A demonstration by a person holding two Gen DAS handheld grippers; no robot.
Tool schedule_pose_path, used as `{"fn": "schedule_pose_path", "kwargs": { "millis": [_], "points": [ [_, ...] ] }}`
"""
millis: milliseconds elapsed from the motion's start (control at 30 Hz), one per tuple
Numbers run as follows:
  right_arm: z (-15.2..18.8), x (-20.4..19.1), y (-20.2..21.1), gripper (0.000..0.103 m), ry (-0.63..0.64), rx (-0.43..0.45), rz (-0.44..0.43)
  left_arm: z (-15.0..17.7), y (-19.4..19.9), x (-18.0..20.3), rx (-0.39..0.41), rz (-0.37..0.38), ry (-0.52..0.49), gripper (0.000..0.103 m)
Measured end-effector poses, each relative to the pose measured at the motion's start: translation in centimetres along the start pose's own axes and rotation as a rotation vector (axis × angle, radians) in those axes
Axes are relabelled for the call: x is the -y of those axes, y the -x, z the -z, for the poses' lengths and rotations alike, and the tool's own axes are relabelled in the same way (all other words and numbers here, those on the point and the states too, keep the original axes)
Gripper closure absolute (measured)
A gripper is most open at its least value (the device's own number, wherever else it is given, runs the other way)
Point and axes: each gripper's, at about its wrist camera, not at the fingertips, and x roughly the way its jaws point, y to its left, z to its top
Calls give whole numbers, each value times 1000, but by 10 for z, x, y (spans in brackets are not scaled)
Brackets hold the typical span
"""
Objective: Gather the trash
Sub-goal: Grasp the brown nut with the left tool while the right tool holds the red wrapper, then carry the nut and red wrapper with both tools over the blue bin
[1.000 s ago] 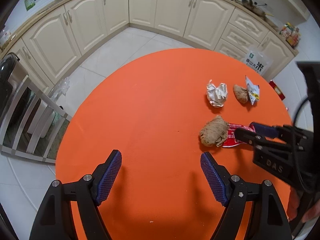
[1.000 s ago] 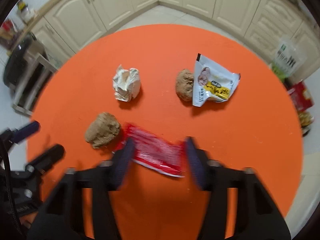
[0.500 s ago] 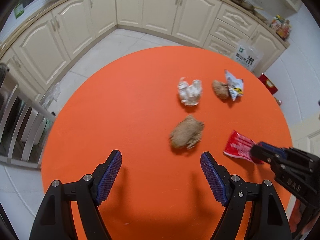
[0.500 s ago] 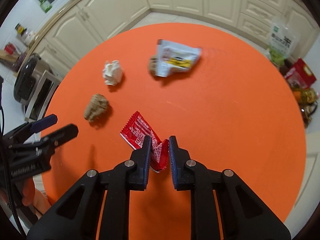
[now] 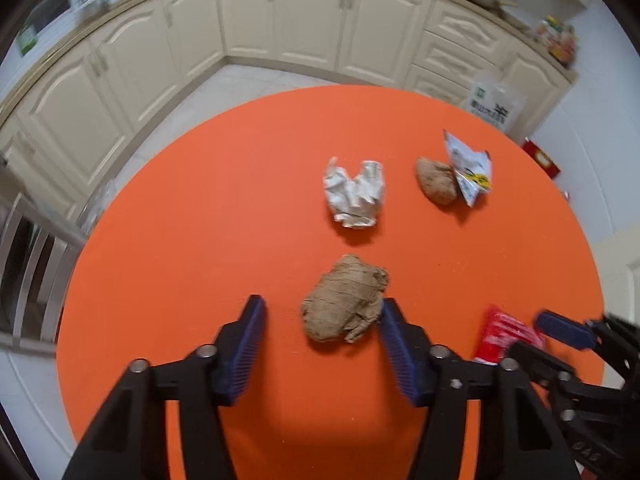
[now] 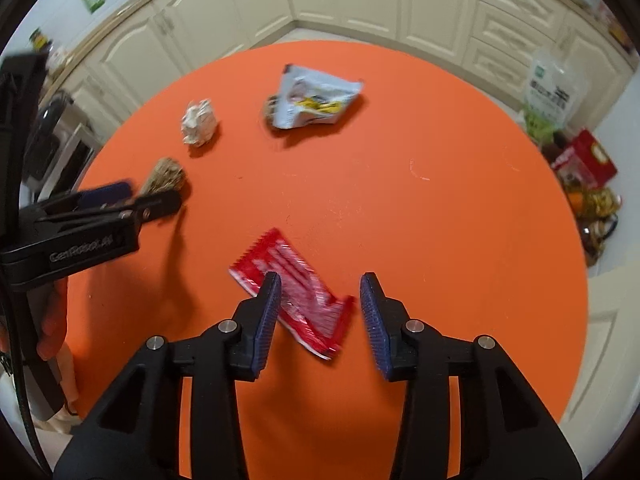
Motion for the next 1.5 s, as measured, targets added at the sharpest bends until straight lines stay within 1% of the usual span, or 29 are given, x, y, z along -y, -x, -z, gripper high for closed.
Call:
{"fn": "schedule_pose_path", "kwargs": {
  "millis": [67, 100, 167, 200, 267, 333, 467, 567, 700, 833, 1000, 1133, 1267, 1367, 1500],
  "points": [
    [-2, -11, -3, 61, 52, 10, 38, 3, 0, 4, -3, 27, -19, 69],
    [-2, -17, -4, 63, 73, 9, 65, 4, -1, 6, -4, 14, -28, 69],
    [0, -20, -4, 73, 68, 6, 41, 9, -1, 8, 8, 1, -53, 70],
    [0, -19, -3, 81, 55, 4, 24, 11, -1, 10, 10, -2, -62, 70],
    [4, -17, -1, 88, 40, -9, -22, 14, 0, 10, 3, 7, -66, 71],
    [7, -15, -1, 89, 24, -12, -37, 19, 3, 7, -7, 27, -62, 71],
    [15, -3, 3, 91, -46, -12, -62, 30, 12, 4, -4, 20, -60, 71],
    [22, 1, 7, 91, -70, -6, -68, 38, 22, 4, 4, 22, -64, 71],
    [34, 10, 19, 91, -118, 18, -80, 54, 43, 8, 47, 1, -67, 71],
    [49, 9, 40, 91, -117, 60, -90, 75, 69, 23, 85, 29, -100, 71],
    [77, 8, 69, 91, -152, 103, -62, 100, 97, 47, 123, 54, -156, 71],
    [106, 15, 92, 91, -196, 139, -39, 124, 120, 69, 150, 81, -200, 71],
    [144, 31, 117, 91, -267, 174, -20, 149, 136, 98, 159, 115, -273, 71],
    [175, 46, 135, 91, -330, 206, 3, 169, 148, 121, 150, 160, -326, 71],
    [223, 67, 159, 91, -408, 241, 42, 199, 162, 164, 145, 203, -420, 71]
  ]
}}
